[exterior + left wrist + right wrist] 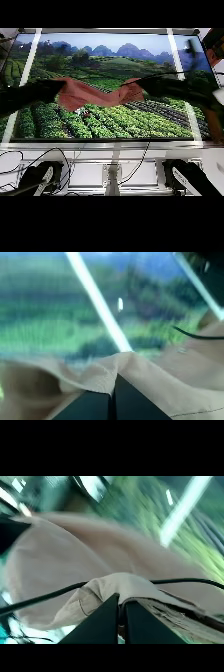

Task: Fold the clothes and pants, and hang the long-sleeved shirts on hangers.

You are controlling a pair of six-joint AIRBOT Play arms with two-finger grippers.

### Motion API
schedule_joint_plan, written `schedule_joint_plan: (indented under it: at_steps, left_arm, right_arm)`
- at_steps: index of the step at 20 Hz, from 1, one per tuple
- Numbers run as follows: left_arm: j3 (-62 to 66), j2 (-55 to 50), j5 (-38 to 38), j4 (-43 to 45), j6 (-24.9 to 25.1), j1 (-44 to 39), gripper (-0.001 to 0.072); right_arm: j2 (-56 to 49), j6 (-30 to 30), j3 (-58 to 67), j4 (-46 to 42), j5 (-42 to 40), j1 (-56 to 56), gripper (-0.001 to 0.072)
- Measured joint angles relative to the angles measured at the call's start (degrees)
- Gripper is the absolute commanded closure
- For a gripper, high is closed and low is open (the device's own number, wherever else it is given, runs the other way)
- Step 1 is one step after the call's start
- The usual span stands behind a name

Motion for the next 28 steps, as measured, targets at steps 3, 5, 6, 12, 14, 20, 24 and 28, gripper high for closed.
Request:
schedule_joint_plan:
  at_steps: [3,5,6,12,14,20,24,28]
  left_arm:
    - [1.9,6.8,-1.7,0.0,-4.6,0.2,0.07]
    - [2.5,10.8,-2.8,0.5,-8.8,0.3,0.0701]
    - [2.6,12.0,-3.1,1.3,-10.8,0.3,0.0701]
    - [-1.9,8.0,-2.3,7.1,-19.3,0.3,0.0699]
    - [-4.0,1.5,0.8,7.2,-19.0,0.2,0.0699]
    - [-5.8,-24.3,14.9,-5.5,-6.3,-2.8,0.0699]
    - [-4.9,-36.4,18.5,-14.2,1.7,-5.0,0.0701]
    - [-4.6,-39.1,14.1,-11.0,2.9,-4.8,0.0701]
  right_arm:
    - [11.1,9.1,0.0,0.7,-0.4,0.0,0.0693]
    - [15.9,14.8,0.0,0.6,-0.5,0.0,0.0693]
    - [17.3,17.2,0.0,0.0,-0.5,0.0,0.0693]
    - [12.6,27.6,-3.2,-7.1,-4.5,0.0,0.0692]
    - [5.9,28.7,-4.3,-8.1,-7.2,0.1,0.0692]
    - [-16.4,28.6,-4.7,-8.9,-22.8,3.0,0.0692]
    - [-25.2,22.7,-2.7,-10.3,-29.2,4.7,0.0693]
    - [-27.7,19.4,-0.8,-17.7,-23.1,4.0,0.0693]
